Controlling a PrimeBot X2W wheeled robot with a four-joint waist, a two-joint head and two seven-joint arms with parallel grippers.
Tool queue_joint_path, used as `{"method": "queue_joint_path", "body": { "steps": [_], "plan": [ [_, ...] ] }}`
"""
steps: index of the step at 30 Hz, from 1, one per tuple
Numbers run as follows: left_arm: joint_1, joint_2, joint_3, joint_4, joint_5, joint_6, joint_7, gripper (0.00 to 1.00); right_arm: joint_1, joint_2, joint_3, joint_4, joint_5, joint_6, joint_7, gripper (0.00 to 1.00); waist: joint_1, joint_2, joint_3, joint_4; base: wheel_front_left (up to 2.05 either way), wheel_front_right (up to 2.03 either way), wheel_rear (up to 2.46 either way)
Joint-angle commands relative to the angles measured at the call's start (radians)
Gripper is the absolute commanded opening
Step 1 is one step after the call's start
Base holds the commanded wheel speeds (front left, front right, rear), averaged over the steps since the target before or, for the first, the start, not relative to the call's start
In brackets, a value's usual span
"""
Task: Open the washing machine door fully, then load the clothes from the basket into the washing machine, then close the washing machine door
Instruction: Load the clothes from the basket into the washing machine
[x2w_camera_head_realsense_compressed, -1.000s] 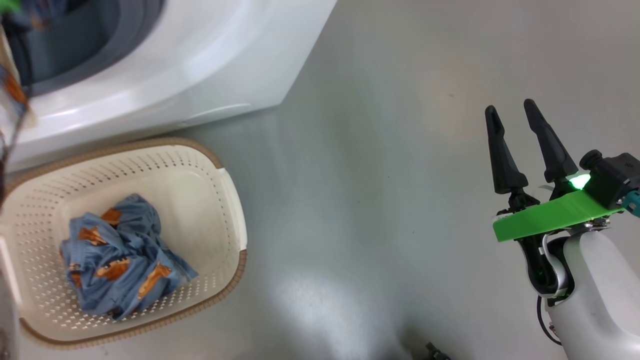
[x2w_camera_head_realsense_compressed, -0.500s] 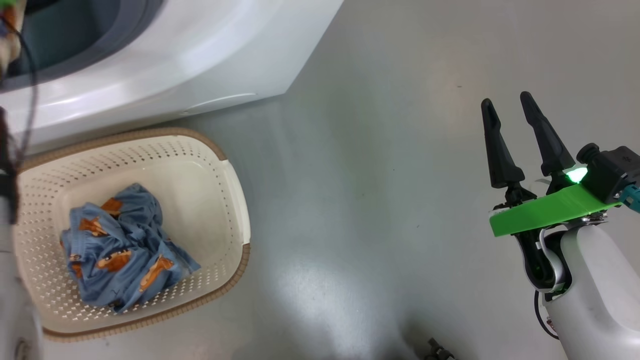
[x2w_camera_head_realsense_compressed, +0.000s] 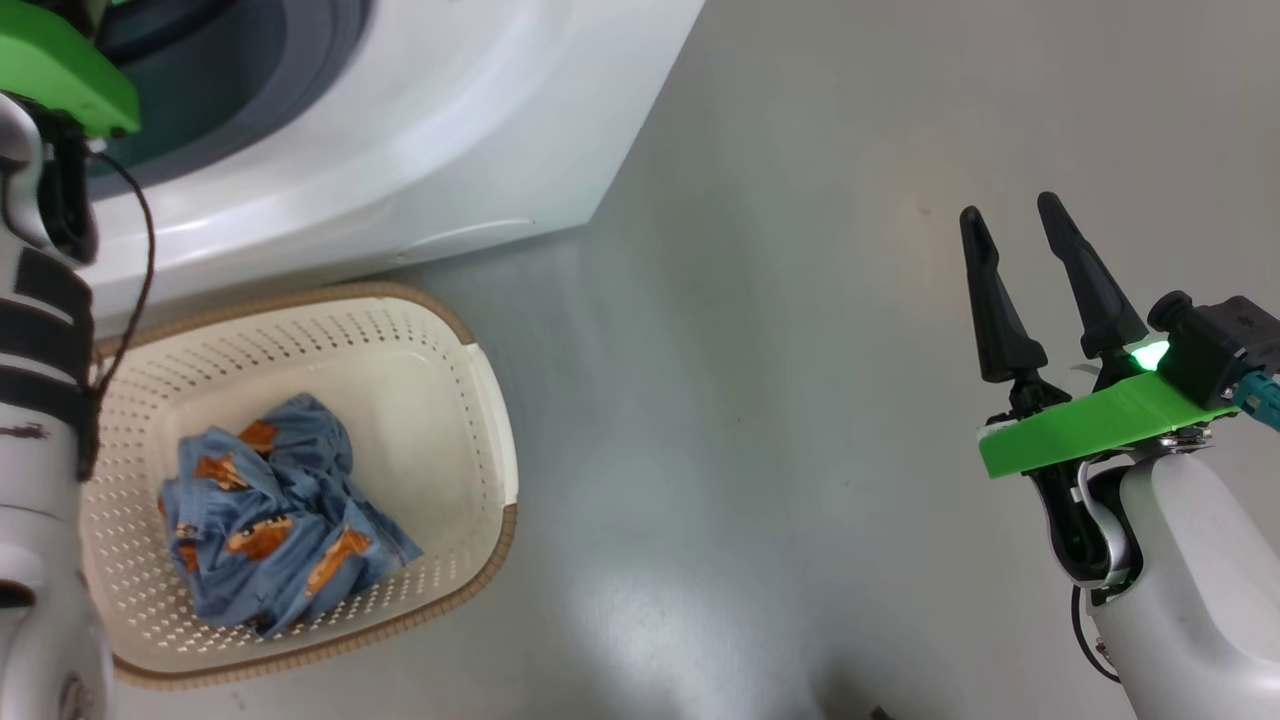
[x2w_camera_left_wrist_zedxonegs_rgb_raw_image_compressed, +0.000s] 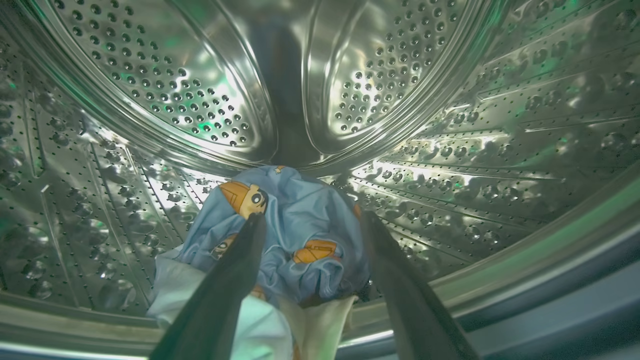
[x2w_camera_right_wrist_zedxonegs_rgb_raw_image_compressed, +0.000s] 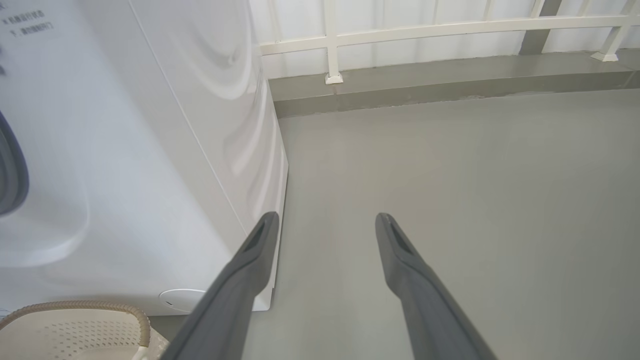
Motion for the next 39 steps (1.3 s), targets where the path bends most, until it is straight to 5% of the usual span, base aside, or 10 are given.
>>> {"method": "queue_joint_path", "body": {
  "steps": [1,39],
  "plan": [
    [0.025,0.031,0.001,-0.015,-0.006,-0.009,-0.011,1.0,0.02,-0.017,0.017,-0.015,0.004,0.005,-0.008,1.0,0.0,0.0,-0.03,0.011,0.0,0.0,0.0],
    [0.75,-0.059,0.047,-0.488,-0.011,-0.039,-0.015,1.0,0.161,-0.052,0.003,0.046,0.019,0.005,-0.008,1.0,0.0,0.0,-0.434,0.179,0.0,0.0,0.0]
  ]
}}
